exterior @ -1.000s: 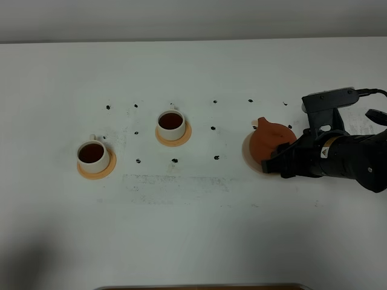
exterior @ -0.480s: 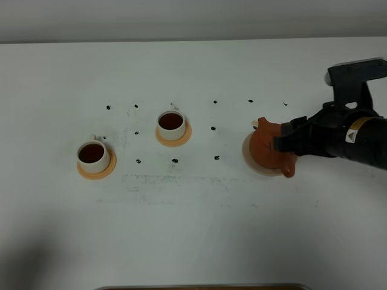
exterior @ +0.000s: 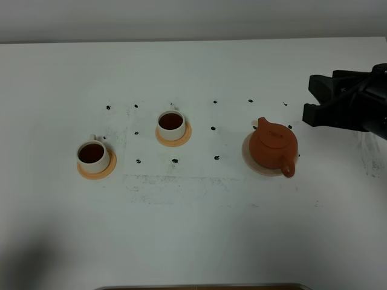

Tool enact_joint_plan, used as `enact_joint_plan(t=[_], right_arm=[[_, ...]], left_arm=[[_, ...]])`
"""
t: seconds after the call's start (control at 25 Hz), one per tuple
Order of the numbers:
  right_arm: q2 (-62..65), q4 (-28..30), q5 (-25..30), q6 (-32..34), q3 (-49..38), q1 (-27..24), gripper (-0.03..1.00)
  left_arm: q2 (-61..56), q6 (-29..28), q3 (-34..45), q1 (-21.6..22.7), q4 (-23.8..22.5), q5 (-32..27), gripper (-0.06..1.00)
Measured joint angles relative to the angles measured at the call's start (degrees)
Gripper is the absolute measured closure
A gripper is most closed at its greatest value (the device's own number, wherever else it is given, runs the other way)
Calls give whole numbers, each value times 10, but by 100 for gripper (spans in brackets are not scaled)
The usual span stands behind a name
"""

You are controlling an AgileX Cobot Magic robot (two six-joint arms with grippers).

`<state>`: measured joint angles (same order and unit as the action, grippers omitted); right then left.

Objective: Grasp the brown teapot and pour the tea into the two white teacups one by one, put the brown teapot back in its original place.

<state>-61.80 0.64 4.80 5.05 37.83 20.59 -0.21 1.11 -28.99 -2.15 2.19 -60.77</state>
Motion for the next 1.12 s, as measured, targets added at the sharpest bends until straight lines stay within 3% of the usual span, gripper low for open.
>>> enact_joint_plan(t=[0.44,0.68,0.76,1.0,1.12], right_arm=[[96,0,0,0,0,-7,75],[177,0,17,0,0,-98,76],[216,0,65,-1,0,-134,76],[349,2,325,-28,0,-213,76],[396,2,417,-34,0,-241,76]], left_arm=[[0,-1,0,0,0,0,54],[0,-1,0,0,0,0,54],[0,-1,0,0,0,0,54],[0,-1,0,0,0,0,54],[0,-1,0,0,0,0,54]])
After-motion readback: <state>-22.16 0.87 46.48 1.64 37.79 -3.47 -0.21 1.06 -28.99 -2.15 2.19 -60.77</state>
